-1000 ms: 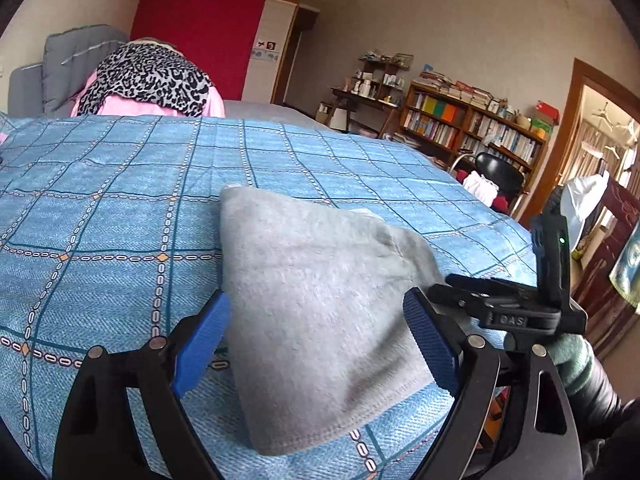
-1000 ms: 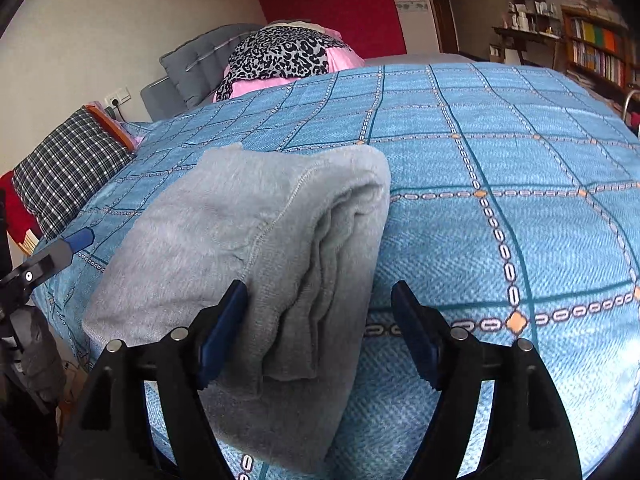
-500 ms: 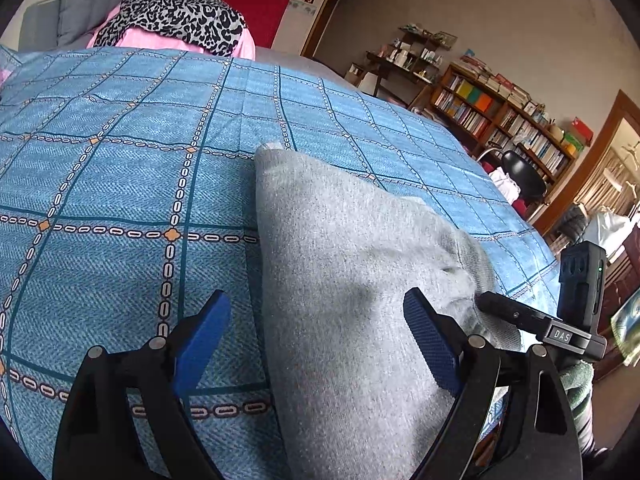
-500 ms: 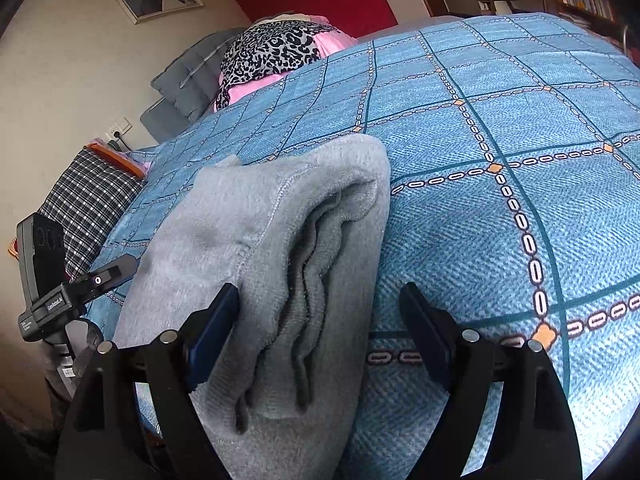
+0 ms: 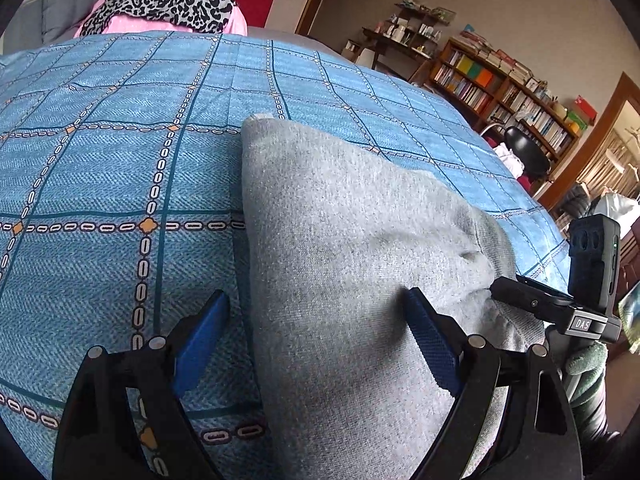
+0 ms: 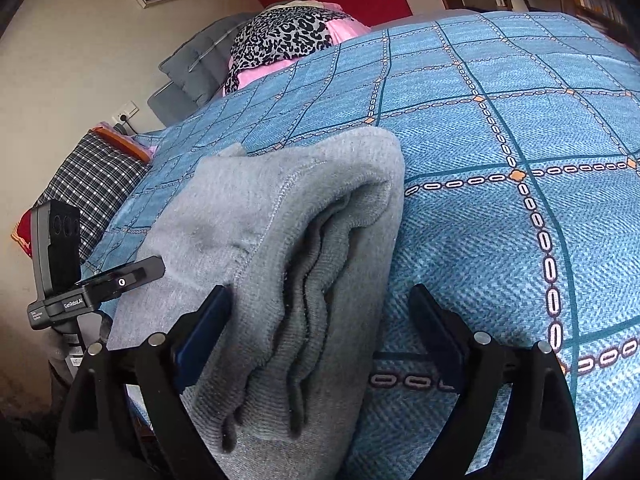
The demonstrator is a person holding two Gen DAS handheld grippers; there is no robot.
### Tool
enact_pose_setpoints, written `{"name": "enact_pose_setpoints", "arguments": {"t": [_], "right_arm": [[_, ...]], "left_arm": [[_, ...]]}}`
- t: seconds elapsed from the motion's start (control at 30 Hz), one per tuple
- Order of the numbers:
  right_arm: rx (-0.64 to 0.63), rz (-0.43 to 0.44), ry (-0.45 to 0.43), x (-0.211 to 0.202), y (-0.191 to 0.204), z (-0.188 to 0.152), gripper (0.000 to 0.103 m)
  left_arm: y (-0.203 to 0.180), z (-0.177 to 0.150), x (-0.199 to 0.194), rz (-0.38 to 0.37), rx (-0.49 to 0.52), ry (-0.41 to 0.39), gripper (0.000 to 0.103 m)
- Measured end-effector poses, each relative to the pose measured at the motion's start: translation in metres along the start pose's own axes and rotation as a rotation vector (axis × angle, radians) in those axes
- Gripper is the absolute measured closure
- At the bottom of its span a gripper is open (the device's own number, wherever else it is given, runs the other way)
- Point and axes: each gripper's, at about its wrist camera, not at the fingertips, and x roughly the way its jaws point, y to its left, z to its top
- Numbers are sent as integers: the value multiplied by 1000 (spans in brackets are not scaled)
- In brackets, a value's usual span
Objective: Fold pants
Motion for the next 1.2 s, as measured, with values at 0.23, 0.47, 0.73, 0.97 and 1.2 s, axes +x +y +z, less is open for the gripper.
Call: {"name": "enact_pose_setpoints", "arguments": {"t": [0.23, 0.47, 0.73, 0.97, 1.2], "right_arm": [[-11, 40, 17, 4, 2, 2, 22], [-12, 50, 18, 7, 2, 4, 22], [-33, 71, 19, 10, 8, 6, 37], [-67, 86, -33, 2, 12, 0, 50], [-86, 111, -117, -18, 17, 0, 57]], "left_arm": [[1, 1, 7, -25, 9, 27, 15], [3, 3, 12, -50, -5, 47, 15], [5, 10, 17, -123, -26, 87, 20], [3, 16, 16, -169, -67, 112, 37], [-11, 28, -1, -145, -50, 65, 60]]}}
